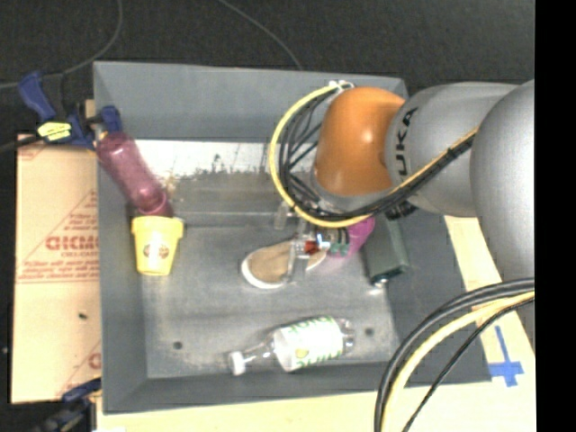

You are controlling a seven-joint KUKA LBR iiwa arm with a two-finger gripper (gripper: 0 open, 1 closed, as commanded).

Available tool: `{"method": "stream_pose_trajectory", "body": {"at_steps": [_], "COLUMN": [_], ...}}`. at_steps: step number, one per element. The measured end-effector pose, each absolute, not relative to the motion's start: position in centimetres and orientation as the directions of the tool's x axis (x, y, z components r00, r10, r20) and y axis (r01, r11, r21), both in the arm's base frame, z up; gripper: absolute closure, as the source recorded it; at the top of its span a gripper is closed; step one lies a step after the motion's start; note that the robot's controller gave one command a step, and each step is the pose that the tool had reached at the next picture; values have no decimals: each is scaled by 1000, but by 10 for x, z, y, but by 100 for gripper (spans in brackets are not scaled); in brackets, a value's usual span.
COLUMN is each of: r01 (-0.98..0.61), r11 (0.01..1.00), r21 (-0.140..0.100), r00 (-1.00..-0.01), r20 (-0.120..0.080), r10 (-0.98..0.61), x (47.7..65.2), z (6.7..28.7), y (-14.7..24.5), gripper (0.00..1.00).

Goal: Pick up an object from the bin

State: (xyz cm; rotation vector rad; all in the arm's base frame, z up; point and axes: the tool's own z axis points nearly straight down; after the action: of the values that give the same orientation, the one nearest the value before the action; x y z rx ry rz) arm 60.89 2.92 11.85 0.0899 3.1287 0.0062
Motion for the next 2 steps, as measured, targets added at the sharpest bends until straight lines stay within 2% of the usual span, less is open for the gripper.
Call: {"method": "stream_pose_trajectory", "body": {"at_steps": [1, 2], "r01": [-390, 31], "r11": [921, 999], "r21": [-7, 11], "r00": [-921, -999], "r20": [-26, -8], "r10": [-390, 32], "x": [522, 576], "z": [86, 76], "y": [28, 0], "gripper": [0, 100]}}
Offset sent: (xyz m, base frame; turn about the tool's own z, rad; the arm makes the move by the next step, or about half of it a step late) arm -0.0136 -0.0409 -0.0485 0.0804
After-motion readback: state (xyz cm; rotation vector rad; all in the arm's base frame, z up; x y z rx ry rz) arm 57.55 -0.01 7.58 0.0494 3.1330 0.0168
